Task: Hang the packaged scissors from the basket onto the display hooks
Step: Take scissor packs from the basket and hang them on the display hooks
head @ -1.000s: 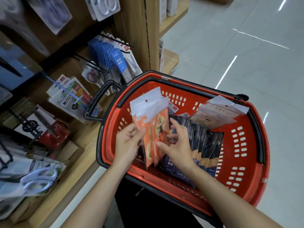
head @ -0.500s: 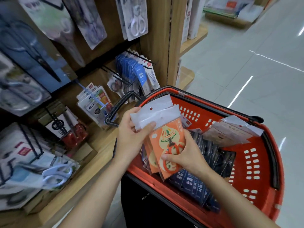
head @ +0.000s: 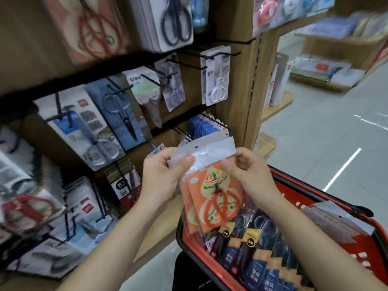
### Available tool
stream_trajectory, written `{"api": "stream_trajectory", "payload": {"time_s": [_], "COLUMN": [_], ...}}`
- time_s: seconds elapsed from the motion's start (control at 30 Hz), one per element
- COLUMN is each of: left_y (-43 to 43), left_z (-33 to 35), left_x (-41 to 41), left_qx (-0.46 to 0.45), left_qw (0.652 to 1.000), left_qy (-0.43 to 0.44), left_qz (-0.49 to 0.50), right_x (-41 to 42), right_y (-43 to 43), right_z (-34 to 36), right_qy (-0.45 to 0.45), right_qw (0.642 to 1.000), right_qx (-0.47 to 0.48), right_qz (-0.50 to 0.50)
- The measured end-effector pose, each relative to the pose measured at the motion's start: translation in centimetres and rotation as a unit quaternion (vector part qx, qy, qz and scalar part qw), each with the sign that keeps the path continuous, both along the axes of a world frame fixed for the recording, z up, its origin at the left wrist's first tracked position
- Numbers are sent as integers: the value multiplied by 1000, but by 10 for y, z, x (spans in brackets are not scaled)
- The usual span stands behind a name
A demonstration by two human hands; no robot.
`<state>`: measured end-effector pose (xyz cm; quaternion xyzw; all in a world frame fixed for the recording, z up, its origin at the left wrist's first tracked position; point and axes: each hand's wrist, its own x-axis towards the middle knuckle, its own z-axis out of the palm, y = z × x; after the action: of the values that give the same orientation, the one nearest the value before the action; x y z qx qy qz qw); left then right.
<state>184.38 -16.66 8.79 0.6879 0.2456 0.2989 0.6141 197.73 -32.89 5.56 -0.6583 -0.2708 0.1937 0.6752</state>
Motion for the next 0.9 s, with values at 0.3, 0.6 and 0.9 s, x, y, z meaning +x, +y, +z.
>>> {"api": "stream_trajectory", "payload": {"time_s": [0.3, 0.6, 0.9], "left_y": [32, 65, 64], "left_z": [84, 157, 199], "left_x": [-30, -55, -56], "left_qx": [21, 203, 100], "left_qw": [999, 973, 976], "left_qy": [-39, -47, -133], "left_qz": [7, 101, 137], "right_x": [-4, -15, -11], "right_y": [78, 126, 141], "right_z": [62, 125, 169], "right_qy": [57, -14, -35], "right_qw": [988, 973, 956], "right_qx": [132, 222, 273], "right_qz": [50, 53, 100]}}
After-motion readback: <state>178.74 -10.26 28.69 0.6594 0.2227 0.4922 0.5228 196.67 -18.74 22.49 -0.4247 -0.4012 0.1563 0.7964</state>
